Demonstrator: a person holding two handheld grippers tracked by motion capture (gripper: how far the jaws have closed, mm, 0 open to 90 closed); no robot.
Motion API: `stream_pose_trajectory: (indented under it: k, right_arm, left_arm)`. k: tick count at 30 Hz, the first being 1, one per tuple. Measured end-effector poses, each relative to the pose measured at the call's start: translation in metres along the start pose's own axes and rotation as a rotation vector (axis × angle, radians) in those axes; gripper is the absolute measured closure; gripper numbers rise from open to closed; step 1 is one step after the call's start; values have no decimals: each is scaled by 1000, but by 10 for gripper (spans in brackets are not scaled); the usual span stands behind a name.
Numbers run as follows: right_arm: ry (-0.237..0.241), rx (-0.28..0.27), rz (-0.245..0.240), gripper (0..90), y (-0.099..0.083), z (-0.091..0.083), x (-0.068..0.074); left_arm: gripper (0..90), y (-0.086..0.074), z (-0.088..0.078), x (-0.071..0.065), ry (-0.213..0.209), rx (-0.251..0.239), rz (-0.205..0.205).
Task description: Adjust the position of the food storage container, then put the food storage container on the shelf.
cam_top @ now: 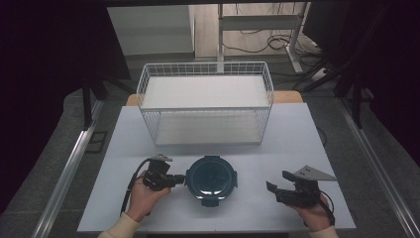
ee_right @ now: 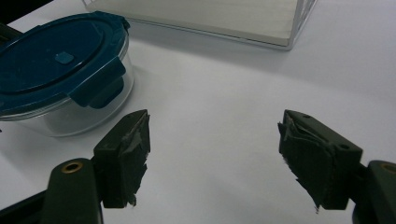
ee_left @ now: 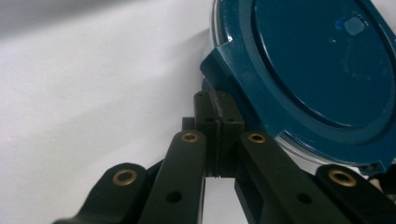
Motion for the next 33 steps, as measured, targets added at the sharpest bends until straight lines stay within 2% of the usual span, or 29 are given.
stream_pose_trajectory:
  k: [5, 7, 8, 9, 10, 11, 12, 13, 15, 16, 17, 18, 20, 24, 33]
  right_arm:
    - [0, -2, 6, 246, 0, -1, -2]
    - [-1, -6, 6, 246, 0, -2, -3]
    - [0, -5, 7, 246, 0, -3, -3]
    - [0, -5, 7, 246, 0, -3, -3]
    - [-1, -4, 5, 246, 0, -2, -2]
    - [-1, -4, 5, 246, 0, -2, -2]
    - [0, -1, 4, 246, 0, -2, -2]
    - [1, 0, 3, 246, 0, -1, -1]
    - [2, 3, 3, 246, 0, 0, -1]
    - [1, 5, 4, 246, 0, 0, -1]
    - [1, 5, 4, 246, 0, 0, -1]
    - [3, 7, -3, 245, -1, 1, 0]
    - [3, 7, -5, 244, -1, 0, 0]
    - [2, 3, 1, 243, -1, -1, -1]
    - [8, -7, -4, 240, 1, -2, 2]
  left_arm:
    - [900, 0, 0, 4, -21, 0, 16]
    - [900, 0, -3, 4, -23, -12, 19]
    - [900, -1, -9, 6, -5, -42, 20]
    - [900, -1, -9, 6, -5, -42, 20]
    - [876, -3, -17, 7, 5, -80, 15]
    - [843, -3, -17, 7, 5, -80, 15]
    - [806, -5, -28, 6, 17, -127, 17]
    - [766, -6, -33, 5, 26, -148, 19]
    - [649, -7, -37, 5, 31, -158, 18]
    - [585, -11, -43, 6, 27, -184, -3]
    - [535, -11, -43, 6, 27, -184, -3]
    - [492, -13, -45, 7, 23, -191, -21]
    - [407, -14, -45, 9, 32, -192, -22]
    - [343, -15, -45, 9, 42, -196, -18]
    - [309, -17, -48, 4, 51, -200, -10]
Point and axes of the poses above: each handheld gripper's, and its own axes: z roughly forward along the jaws, y roughly out of its top, x roughly to its left, the point moved 2 cm from there along z, roughly forward along the jaws, and after that the axes turned 3 degrees about x, right-handed, at the moved point
